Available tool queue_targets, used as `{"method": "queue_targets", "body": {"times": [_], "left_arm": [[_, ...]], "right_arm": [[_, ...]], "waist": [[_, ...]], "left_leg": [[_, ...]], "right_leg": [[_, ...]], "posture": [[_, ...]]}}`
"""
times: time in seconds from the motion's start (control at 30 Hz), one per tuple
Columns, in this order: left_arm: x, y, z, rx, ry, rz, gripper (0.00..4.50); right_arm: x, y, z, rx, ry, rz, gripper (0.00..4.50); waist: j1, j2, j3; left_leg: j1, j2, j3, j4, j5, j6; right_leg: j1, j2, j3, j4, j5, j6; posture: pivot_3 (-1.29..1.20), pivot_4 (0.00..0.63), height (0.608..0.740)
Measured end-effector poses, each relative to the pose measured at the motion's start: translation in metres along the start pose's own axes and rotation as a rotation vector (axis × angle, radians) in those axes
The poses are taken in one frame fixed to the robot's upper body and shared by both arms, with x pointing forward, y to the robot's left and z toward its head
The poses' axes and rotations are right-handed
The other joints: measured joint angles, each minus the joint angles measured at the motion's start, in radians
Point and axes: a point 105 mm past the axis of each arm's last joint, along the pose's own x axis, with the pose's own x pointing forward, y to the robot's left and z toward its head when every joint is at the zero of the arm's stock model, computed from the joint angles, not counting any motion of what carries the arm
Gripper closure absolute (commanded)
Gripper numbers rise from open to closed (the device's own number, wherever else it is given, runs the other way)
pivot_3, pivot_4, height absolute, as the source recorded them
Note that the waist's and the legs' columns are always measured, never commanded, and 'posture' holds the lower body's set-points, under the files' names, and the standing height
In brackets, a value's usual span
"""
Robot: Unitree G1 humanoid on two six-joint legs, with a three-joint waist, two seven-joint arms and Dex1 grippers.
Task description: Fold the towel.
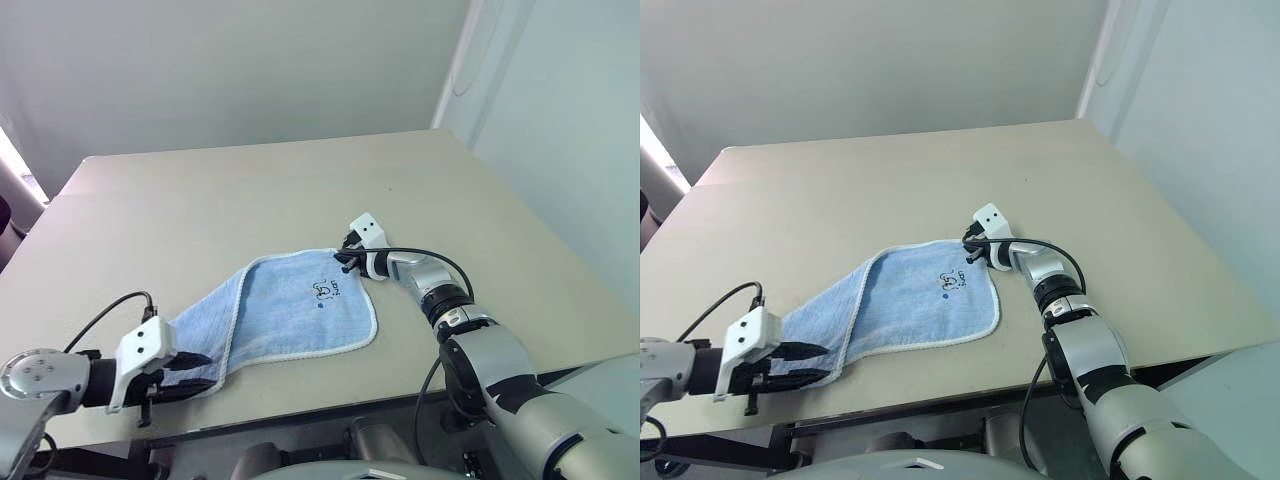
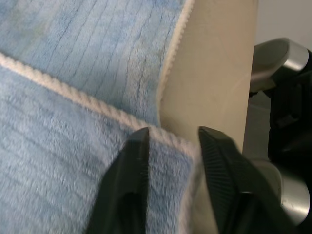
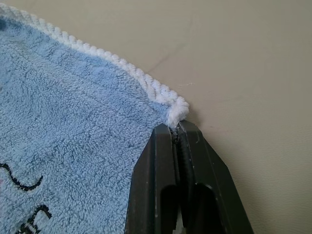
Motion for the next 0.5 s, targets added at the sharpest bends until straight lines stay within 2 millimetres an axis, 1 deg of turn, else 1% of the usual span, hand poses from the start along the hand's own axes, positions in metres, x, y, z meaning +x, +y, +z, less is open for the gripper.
{"method": "queue_targets", "body": {"times": [0.1, 0.2, 0.3, 0.5], "left_arm": [[-0.009, -0.003, -0.004, -0.001, 0.026, -0.005, 2.93], [-0.011, -0.008, -0.008, 0.016, 0.046, -0.022, 2.93], [-0.01, -0.007, -0.009, 0.026, 0.056, -0.017, 2.93], [0.001, -0.012, -0.01, 0.058, 0.073, -0.041, 2.93]], "right_arm": [[0.001, 0.001, 0.0, 0.0, -0.001, 0.0, 4.5], [0.001, 0.001, 0.0, 0.0, -0.002, -0.001, 4.5], [0.001, 0.001, 0.0, 0.001, -0.002, -0.004, 4.5], [0.002, 0.003, 0.0, 0.001, -0.003, -0.001, 4.5]], "waist": [[-0.001, 0.002, 0.002], [-0.002, 0.003, 0.002], [-0.002, 0.003, 0.002], [-0.002, 0.002, 0.002]], "left_leg": [[0.0, 0.0, 0.0, 0.0, 0.0, 0.0], [0.0, 0.0, 0.0, 0.0, 0.0, 0.0], [0.0, 0.0, 0.0, 0.0, 0.0, 0.0], [0.0, 0.0, 0.0, -0.001, 0.0, 0.0]], "right_leg": [[0.0, 0.0, 0.0, -0.001, 0.0, 0.0], [0.0, 0.0, 0.0, -0.002, 0.0, 0.0], [0.001, 0.0, 0.0, -0.002, 0.0, 0.0], [0.001, 0.0, 0.0, -0.003, 0.0, 0.0]], "posture": [[0.0, 0.0, 0.74], [0.0, 0.0, 0.74], [0.0, 0.0, 0.74], [0.0, 0.0, 0.74]]}}
